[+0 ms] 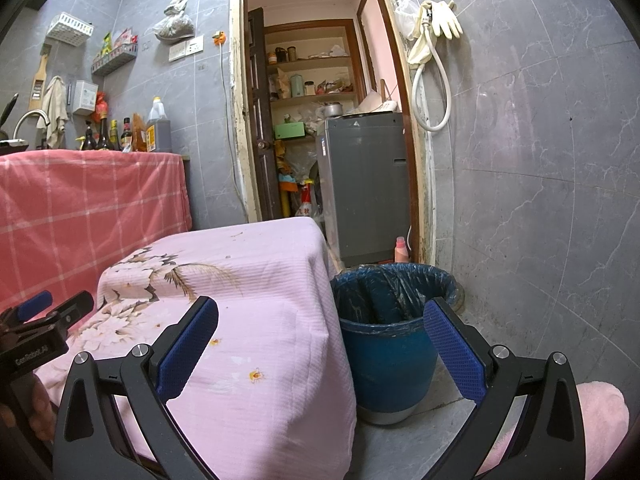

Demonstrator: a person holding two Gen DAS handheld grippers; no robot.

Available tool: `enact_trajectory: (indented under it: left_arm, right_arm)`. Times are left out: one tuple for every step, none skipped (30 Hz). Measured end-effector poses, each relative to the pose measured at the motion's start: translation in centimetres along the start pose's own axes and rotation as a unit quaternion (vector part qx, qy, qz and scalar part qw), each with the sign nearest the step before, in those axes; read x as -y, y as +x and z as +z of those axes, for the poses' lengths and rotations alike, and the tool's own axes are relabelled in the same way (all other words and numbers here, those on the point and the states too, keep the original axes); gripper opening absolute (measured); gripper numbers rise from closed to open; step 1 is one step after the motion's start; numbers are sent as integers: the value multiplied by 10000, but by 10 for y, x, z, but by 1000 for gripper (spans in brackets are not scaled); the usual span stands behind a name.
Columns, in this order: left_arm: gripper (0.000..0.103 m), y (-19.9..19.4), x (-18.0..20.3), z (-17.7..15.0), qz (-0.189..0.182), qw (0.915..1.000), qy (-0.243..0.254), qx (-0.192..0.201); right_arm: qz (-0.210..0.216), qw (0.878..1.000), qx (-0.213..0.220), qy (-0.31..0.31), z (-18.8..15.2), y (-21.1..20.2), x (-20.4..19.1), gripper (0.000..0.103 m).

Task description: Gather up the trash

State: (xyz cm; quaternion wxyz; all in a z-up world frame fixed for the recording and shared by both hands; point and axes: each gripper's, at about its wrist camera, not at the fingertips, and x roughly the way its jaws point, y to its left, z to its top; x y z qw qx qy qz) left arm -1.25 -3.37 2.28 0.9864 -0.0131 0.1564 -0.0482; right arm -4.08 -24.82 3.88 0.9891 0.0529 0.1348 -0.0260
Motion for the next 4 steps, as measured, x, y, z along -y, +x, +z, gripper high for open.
enact_trajectory:
  left_arm:
    - [101,1,1,0,0,10000,3,-1]
    - [101,1,0,0,-8,10000,-3,-11]
    - [101,1,0,0,-13,10000,-10,-18]
    - [101,0,-1,-1,-14,10000,-14,-19]
  right_arm:
    - [-2,10000,-2,1,-1,1,0,103]
    - [-1,10000,-10,3,0,1,0,103]
    - [-4,10000,-7,6,-1,0,0,103]
    - [-4,10000,1,3,-1,0,0,103]
